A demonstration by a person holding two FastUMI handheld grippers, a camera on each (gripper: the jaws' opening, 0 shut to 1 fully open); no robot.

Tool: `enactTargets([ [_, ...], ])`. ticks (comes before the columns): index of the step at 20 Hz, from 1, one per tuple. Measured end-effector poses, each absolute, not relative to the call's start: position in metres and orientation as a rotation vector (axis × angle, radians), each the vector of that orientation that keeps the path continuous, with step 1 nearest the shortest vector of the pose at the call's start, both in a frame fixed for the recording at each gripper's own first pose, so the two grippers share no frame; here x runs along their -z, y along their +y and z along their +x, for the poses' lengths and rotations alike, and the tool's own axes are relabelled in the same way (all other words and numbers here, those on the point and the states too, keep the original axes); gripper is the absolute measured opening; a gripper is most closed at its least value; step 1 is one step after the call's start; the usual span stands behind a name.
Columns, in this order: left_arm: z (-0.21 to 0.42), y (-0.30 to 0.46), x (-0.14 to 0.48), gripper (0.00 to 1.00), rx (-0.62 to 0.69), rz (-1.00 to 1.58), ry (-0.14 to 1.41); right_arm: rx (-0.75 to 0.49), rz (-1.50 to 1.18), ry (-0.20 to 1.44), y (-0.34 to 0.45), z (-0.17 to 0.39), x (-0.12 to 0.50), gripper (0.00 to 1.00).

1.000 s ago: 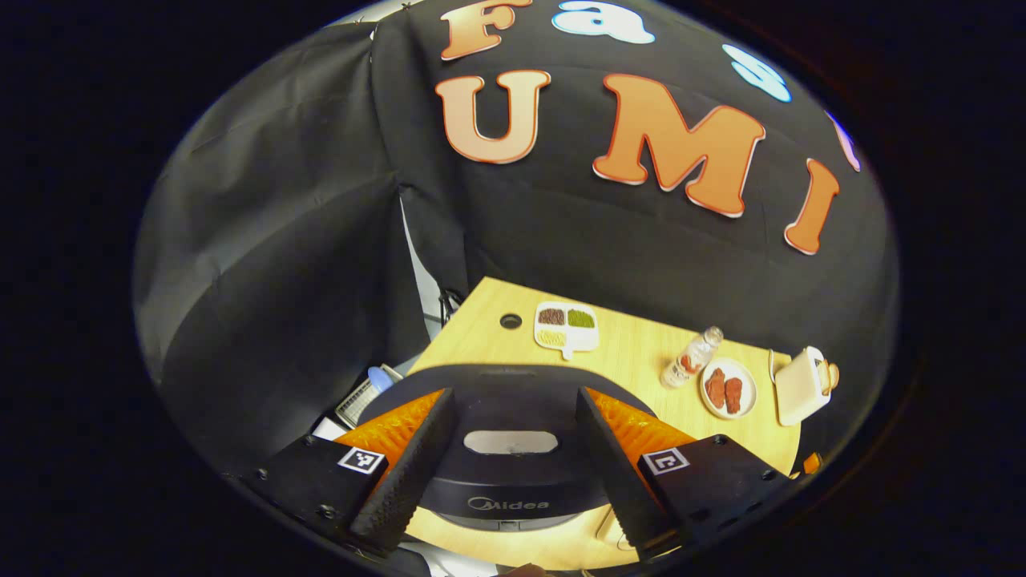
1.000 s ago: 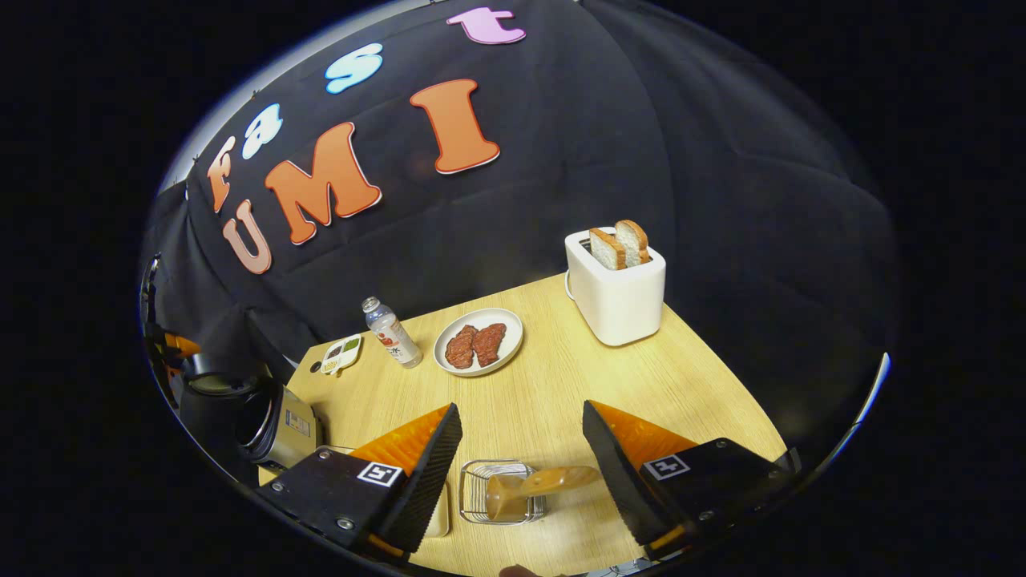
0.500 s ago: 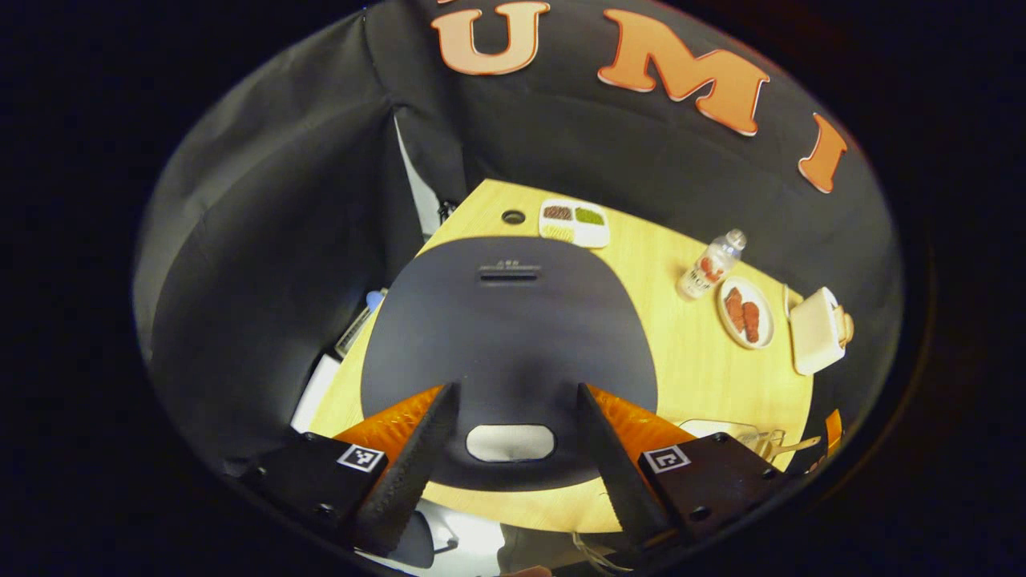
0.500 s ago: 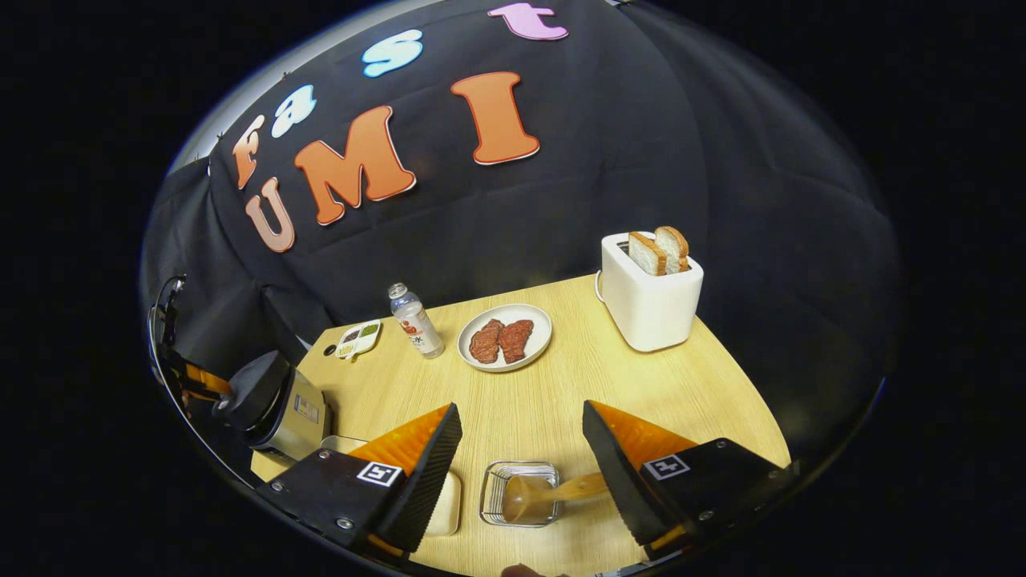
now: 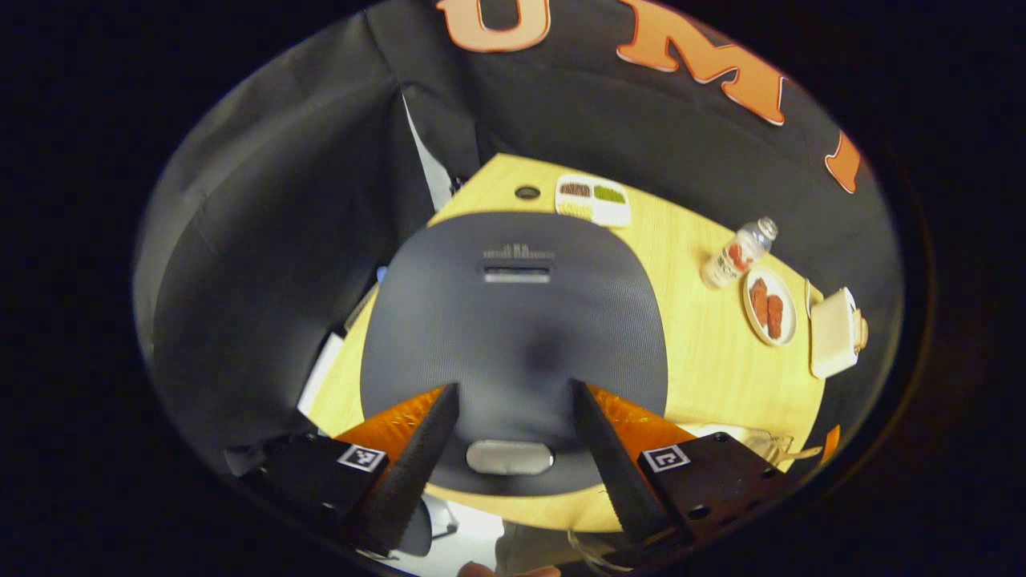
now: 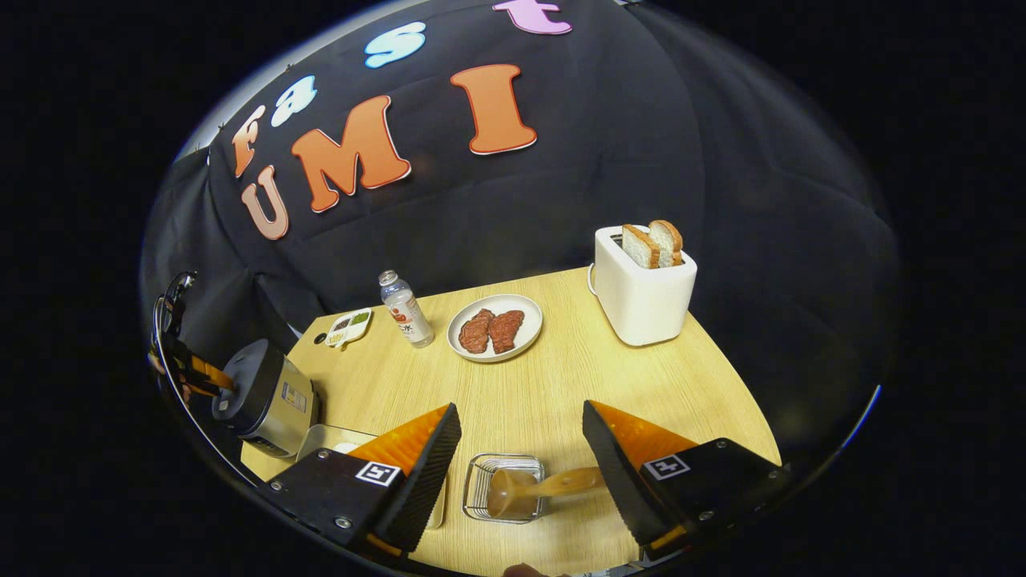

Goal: Close the left gripper, press the button to open the rice cooker; take a wooden spoon from the chopstick holder with the right hand, scoop a spoonful of rice and pour it into the rice cooker, then put the wooden spoon back into the chopstick holder.

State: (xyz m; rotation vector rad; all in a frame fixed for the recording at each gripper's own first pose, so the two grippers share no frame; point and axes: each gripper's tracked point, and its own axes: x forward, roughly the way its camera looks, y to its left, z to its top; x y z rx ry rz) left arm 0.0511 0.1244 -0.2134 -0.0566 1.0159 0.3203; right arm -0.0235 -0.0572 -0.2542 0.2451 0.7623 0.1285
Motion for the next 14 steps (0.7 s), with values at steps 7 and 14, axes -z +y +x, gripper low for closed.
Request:
enactTargets([
  [7, 0.054, 0.126, 0.215, 0.99, -0.335, -0.021, 0.82, -0.154, 0.195, 0.715, -0.052, -0.023, 0.243, 0.95],
  [14, 0.044, 0.068, 0.101, 0.98, -0.241, 0.037, 0.43, -0.189, 0.07, 0.408, -0.029, 0.008, 0.158, 0.94],
])
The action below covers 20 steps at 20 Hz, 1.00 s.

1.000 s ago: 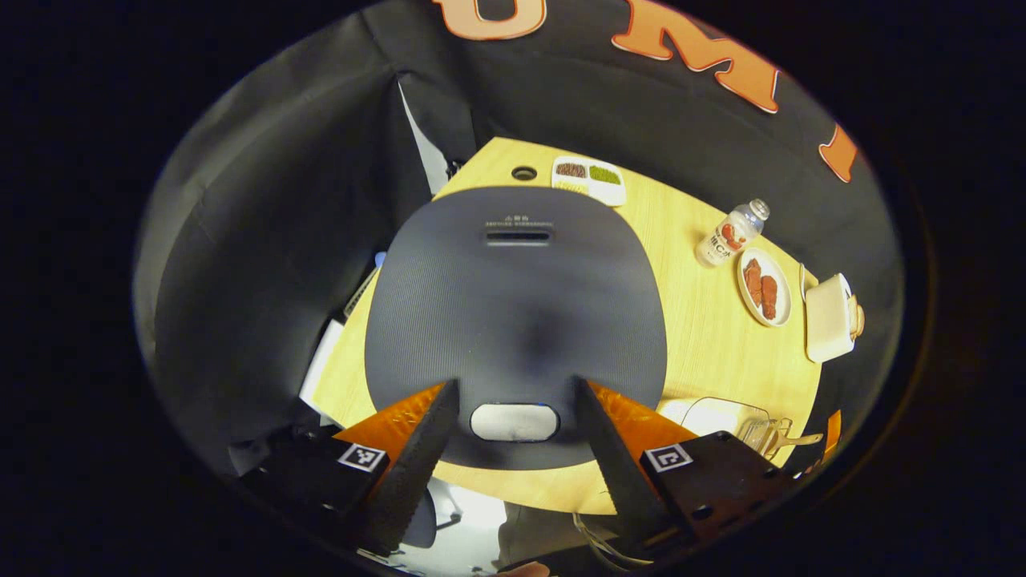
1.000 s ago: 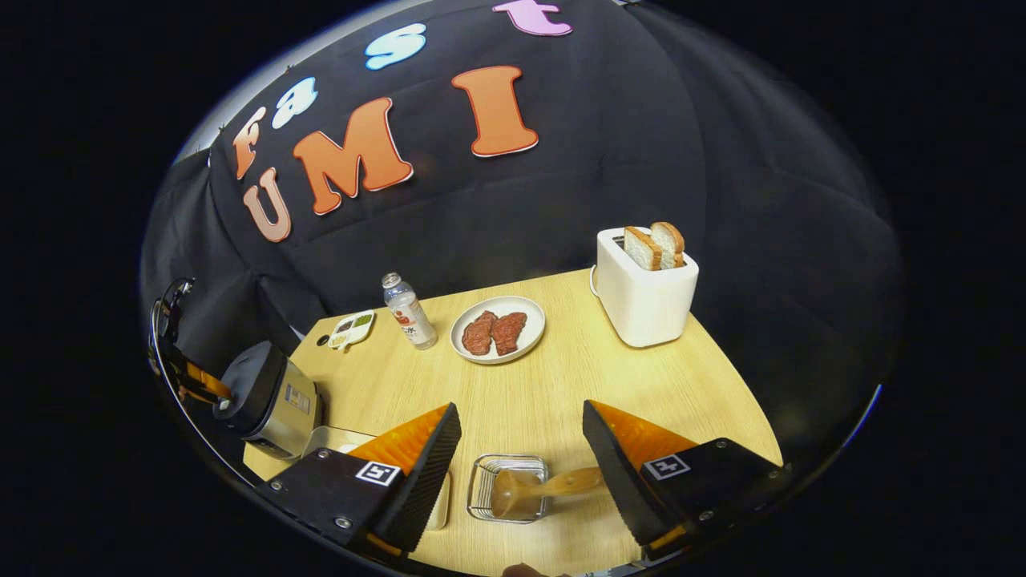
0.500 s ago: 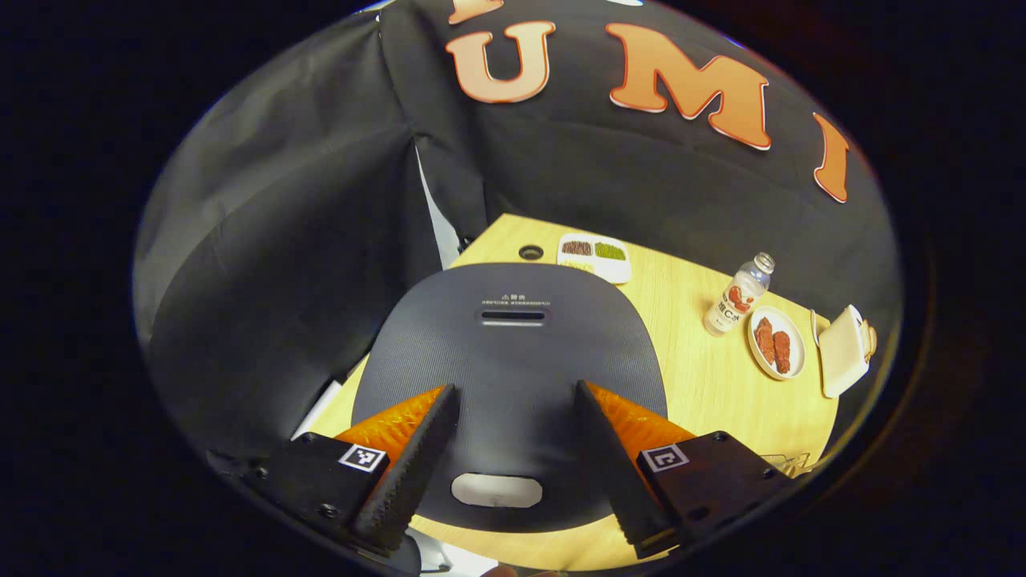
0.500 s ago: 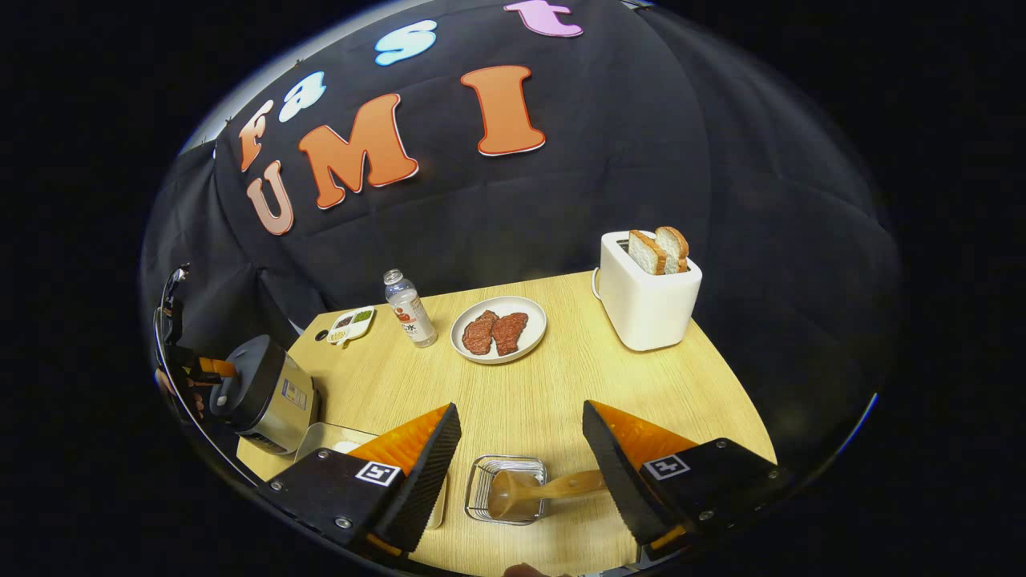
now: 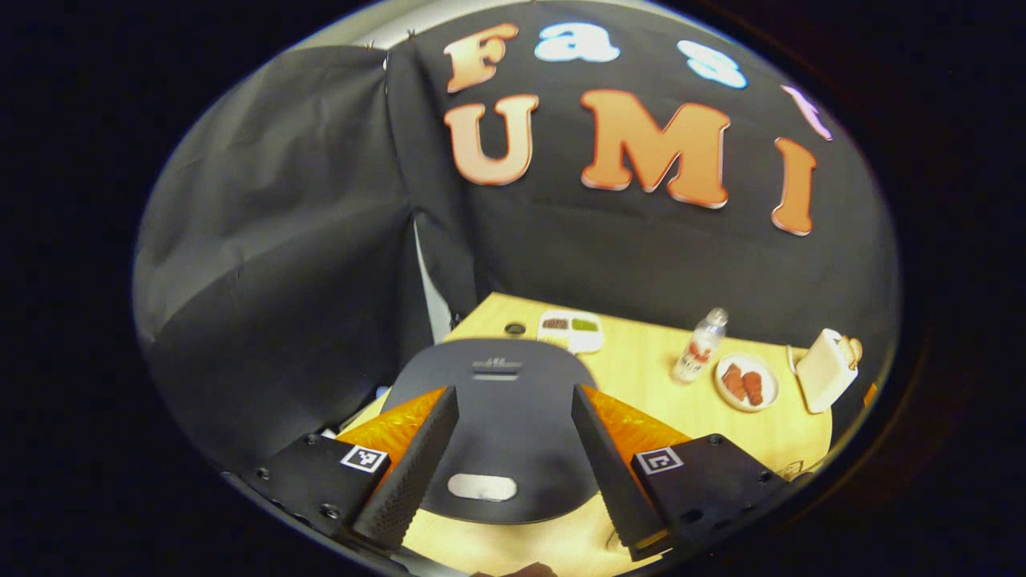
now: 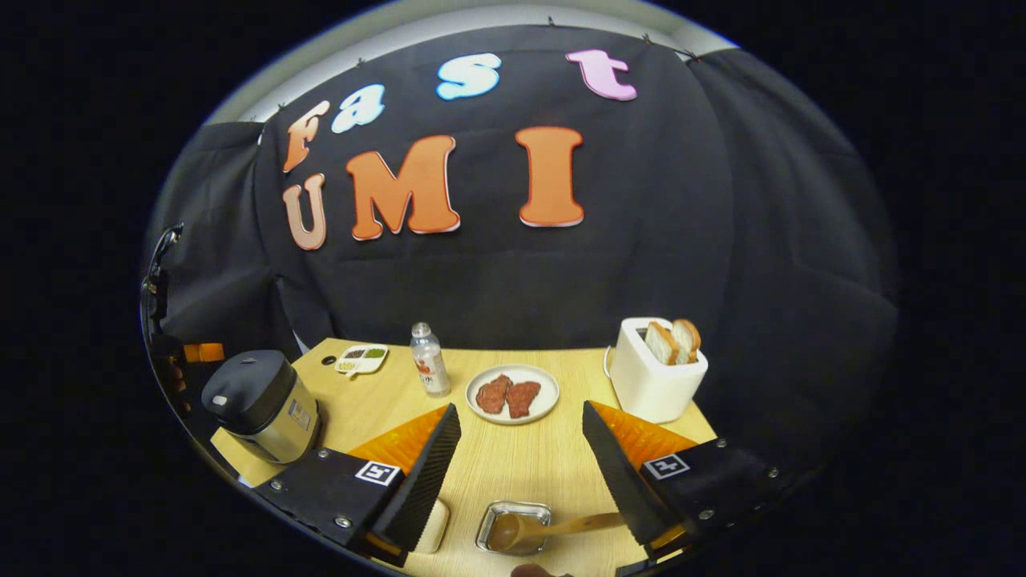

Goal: Close the left gripper, press the button to open the rice cooker; take a wooden spoon from the chopstick holder with the right hand, scoop a spoonful of rice and pour it into the rice cooker, then put the wooden spoon back into the chopstick holder.

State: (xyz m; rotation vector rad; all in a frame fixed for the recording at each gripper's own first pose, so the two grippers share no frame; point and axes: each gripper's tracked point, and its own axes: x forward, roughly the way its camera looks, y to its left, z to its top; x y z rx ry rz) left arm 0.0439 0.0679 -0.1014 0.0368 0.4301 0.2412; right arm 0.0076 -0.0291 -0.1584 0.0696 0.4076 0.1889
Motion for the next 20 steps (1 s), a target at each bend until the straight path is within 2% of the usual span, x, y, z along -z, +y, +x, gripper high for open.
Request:
enactTargets([
  [4, 0.03, 0.012, 0.035, 0.97, -0.138, 0.081, 0.186, -0.225, 0.048, 0.232, -0.006, 0.014, 0.101, 0.95],
  [10, 0.001, -0.051, -0.028, 0.95, -0.038, 0.141, -0.035, -0.278, 0.058, 0.104, 0.014, 0.012, 0.051, 0.94],
  [12, -0.008, -0.069, -0.035, 0.96, -0.021, 0.163, -0.077, -0.273, 0.066, 0.076, 0.011, 0.011, 0.044, 0.97],
  [13, -0.008, -0.074, -0.034, 0.97, -0.01, 0.176, -0.09, -0.269, 0.068, 0.063, 0.009, 0.011, 0.042, 0.94],
  [20, -0.019, -0.095, -0.027, 1.0, 0.027, 0.156, -0.096, -0.276, 0.058, 0.04, 0.009, 0.007, 0.034, 0.94],
])
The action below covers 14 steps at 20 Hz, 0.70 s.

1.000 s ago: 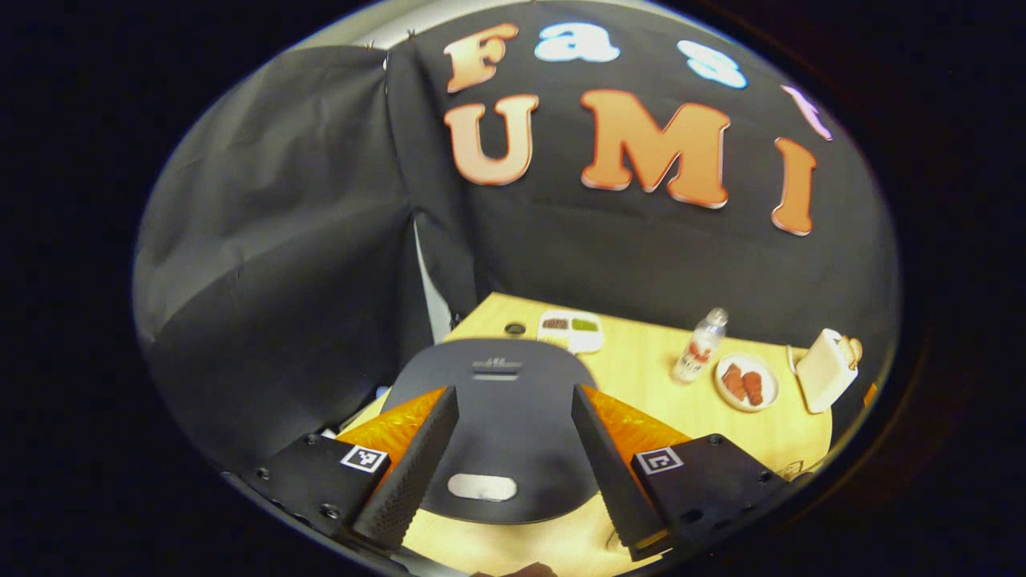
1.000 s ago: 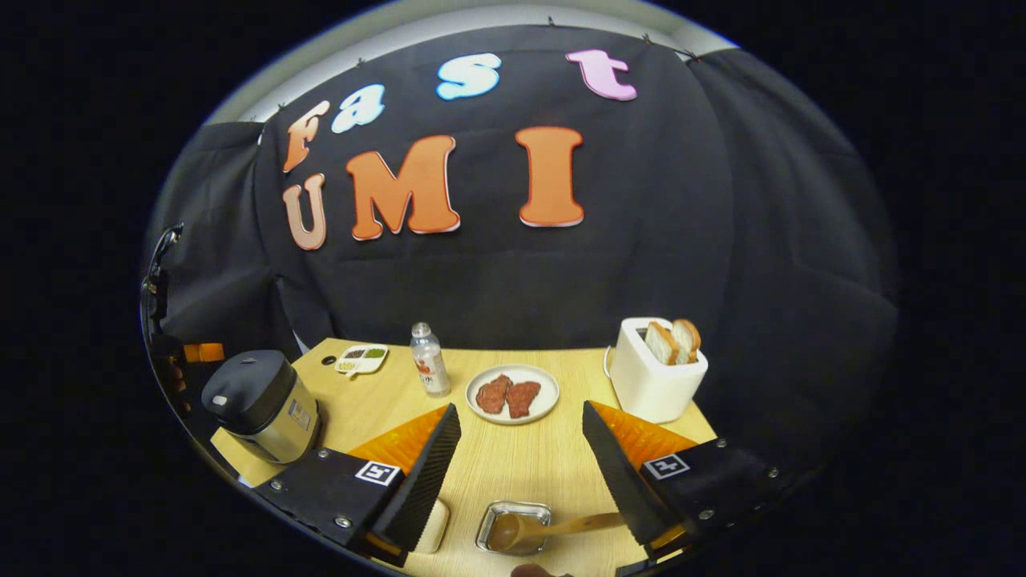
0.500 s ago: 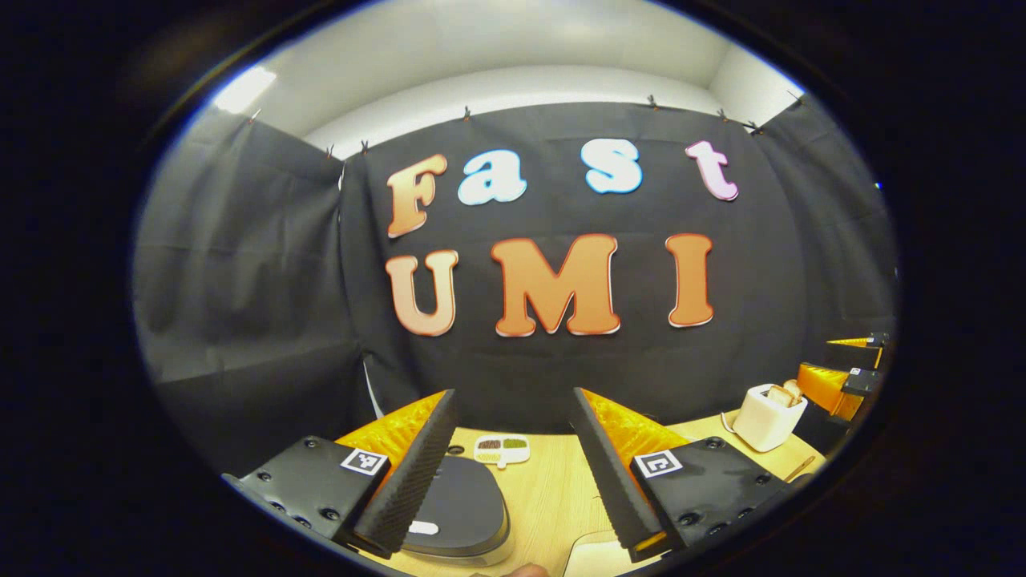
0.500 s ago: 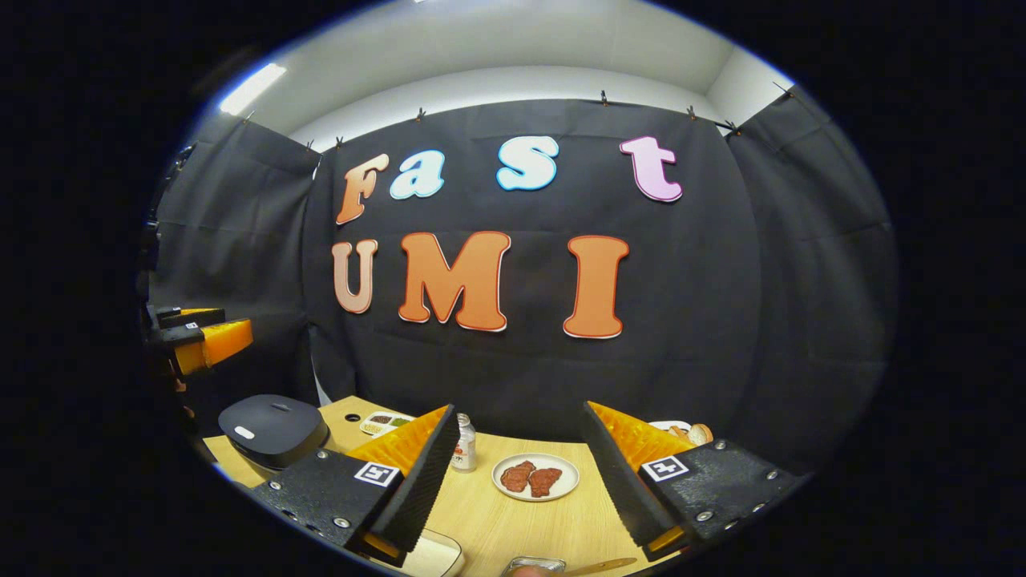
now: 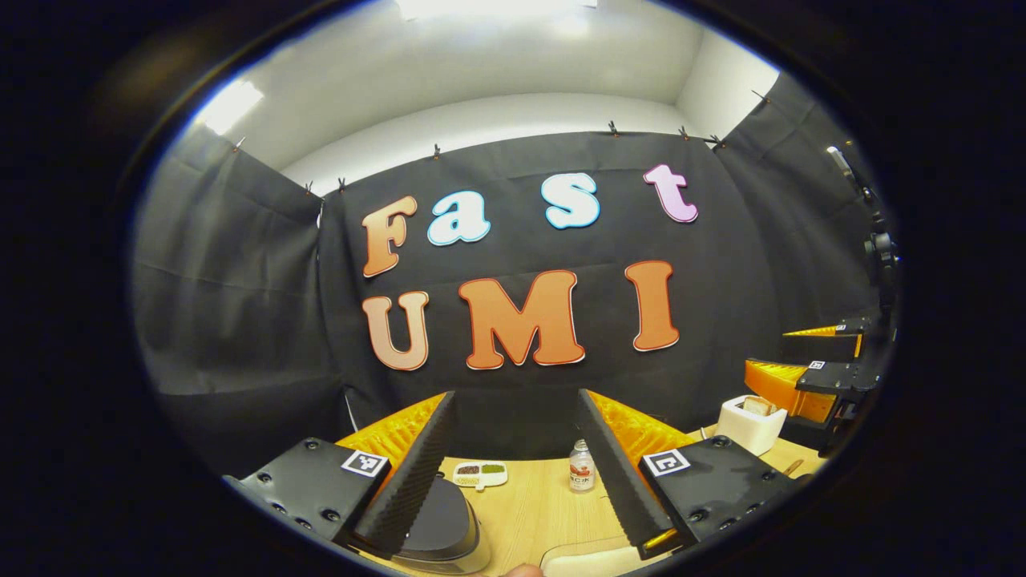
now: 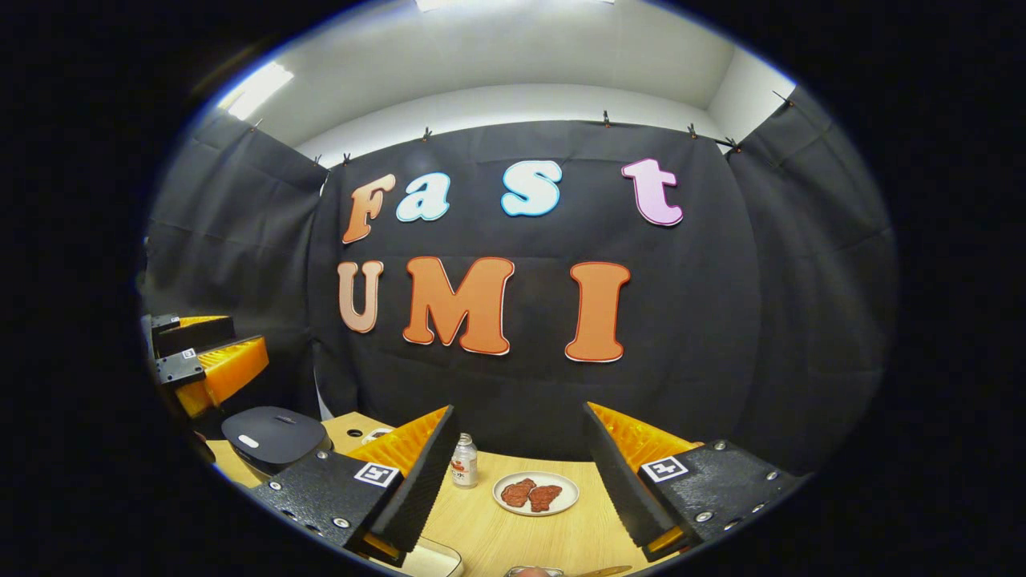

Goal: Close the left gripper, press the button to open the rice cooker; take a wooden spoon from the chopstick holder with the right hand, scoop a spoonful of rice and pour it into the rice cooker, then put the wooden spoon back into the chopstick holder.

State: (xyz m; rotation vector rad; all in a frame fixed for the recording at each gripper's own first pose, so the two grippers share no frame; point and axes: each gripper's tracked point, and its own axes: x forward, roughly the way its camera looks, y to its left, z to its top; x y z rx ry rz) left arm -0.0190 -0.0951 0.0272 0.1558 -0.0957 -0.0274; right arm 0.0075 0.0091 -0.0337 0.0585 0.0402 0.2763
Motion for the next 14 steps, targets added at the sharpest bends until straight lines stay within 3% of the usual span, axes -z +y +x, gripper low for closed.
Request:
enactTargets([
  [14, -0.009, -0.083, -0.012, 0.99, 0.057, 0.118, -0.034, -0.284, 0.067, 0.028, 0.023, 0.01, 0.027, 0.94],
])
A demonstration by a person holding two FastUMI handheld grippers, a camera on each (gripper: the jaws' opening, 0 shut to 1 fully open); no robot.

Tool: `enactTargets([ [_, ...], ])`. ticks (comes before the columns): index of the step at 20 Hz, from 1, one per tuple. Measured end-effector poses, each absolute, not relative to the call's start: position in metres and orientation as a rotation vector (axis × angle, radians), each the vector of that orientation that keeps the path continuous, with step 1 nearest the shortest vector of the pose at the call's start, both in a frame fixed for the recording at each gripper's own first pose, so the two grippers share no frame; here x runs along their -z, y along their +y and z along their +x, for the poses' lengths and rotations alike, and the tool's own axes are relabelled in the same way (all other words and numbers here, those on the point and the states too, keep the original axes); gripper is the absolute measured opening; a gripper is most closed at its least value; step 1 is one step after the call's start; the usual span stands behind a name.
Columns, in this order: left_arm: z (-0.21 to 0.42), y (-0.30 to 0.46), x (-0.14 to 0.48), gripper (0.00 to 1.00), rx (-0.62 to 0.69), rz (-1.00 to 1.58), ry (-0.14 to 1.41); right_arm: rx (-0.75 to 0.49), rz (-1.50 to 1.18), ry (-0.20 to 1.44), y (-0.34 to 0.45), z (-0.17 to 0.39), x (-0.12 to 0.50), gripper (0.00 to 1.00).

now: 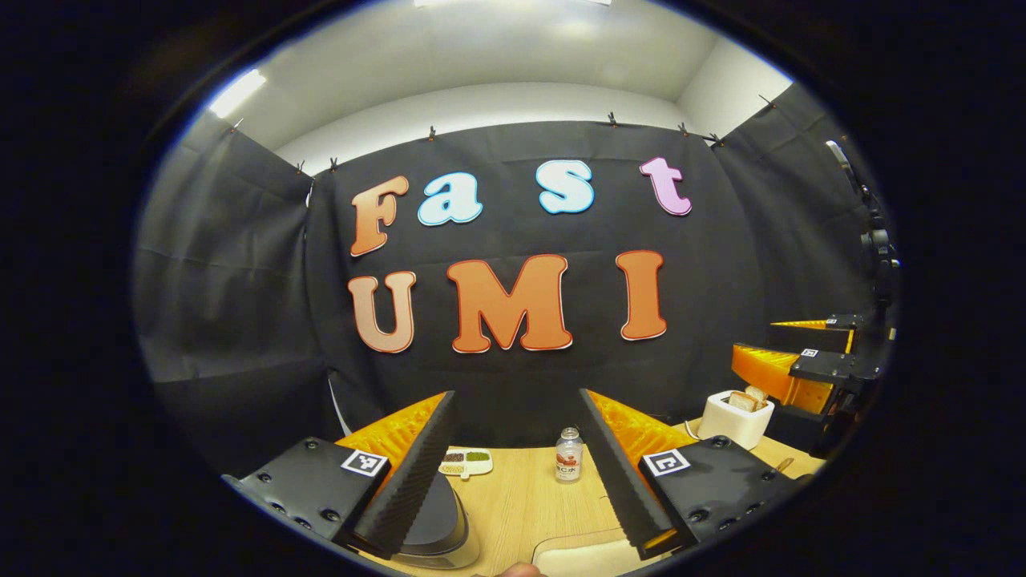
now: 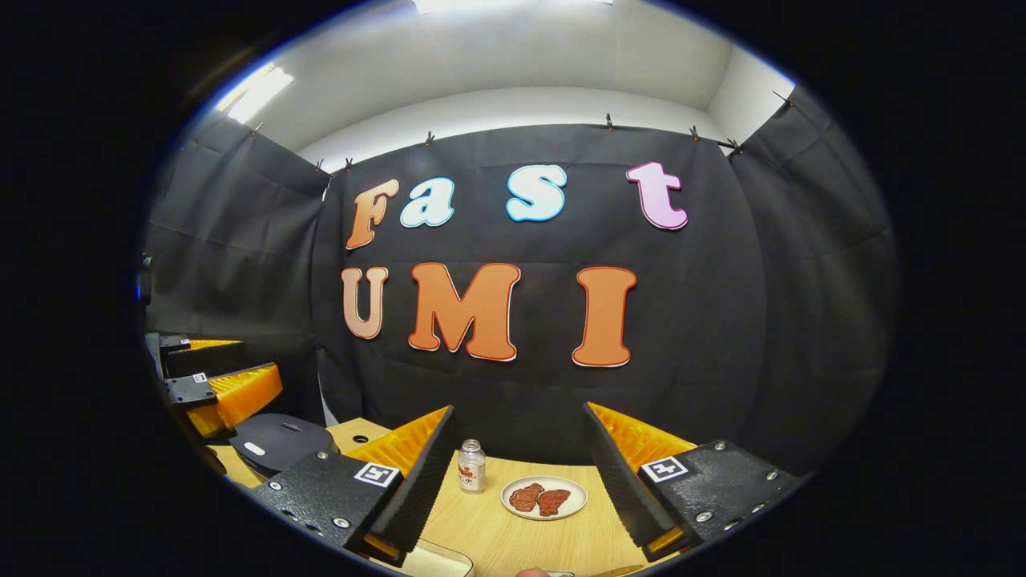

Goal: Close the left gripper, press the button to open the rice cooker; take a wooden spoon from the chopstick holder with the right hand, scoop a spoonful of rice and pour it into the rice cooker, then put the wooden spoon back into the chopstick holder.

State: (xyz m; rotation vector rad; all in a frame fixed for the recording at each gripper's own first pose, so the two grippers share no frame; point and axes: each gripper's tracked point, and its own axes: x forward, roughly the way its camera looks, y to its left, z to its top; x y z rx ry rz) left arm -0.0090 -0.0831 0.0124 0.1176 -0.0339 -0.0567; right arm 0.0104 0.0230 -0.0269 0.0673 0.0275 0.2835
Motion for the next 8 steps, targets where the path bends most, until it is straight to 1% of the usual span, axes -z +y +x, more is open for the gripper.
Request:
enactTargets([
  [1, -0.0082, -0.0797, -0.0111, 0.98, 0.053, 0.113, -0.028, -0.283, 0.064, 0.029, 0.0244, 0.0103, 0.027, 0.94],
  [2, -0.0071, -0.0773, -0.0112, 1.0, 0.048, 0.11, -0.026, -0.281, 0.062, 0.029, 0.0239, 0.0105, 0.0262, 0.94],
  [3, -0.006, -0.0748, -0.0113, 1.0, 0.045, 0.108, -0.025, -0.284, 0.064, 0.03, 0.0258, 0.01, 0.0256, 0.94],
  [6, -0.007, -0.0802, -0.0049, 0.98, 0.088, 0.12, 0.001, -0.287, 0.07, 0.046, 0.0304, 0.0102, 0.03, 0.94],
  [8, -0.0077, -0.0759, -0.0021, 1.0, 0.081, 0.124, 0.016, -0.288, 0.07, 0.048, 0.0313, 0.008, 0.0303, 0.94],
])
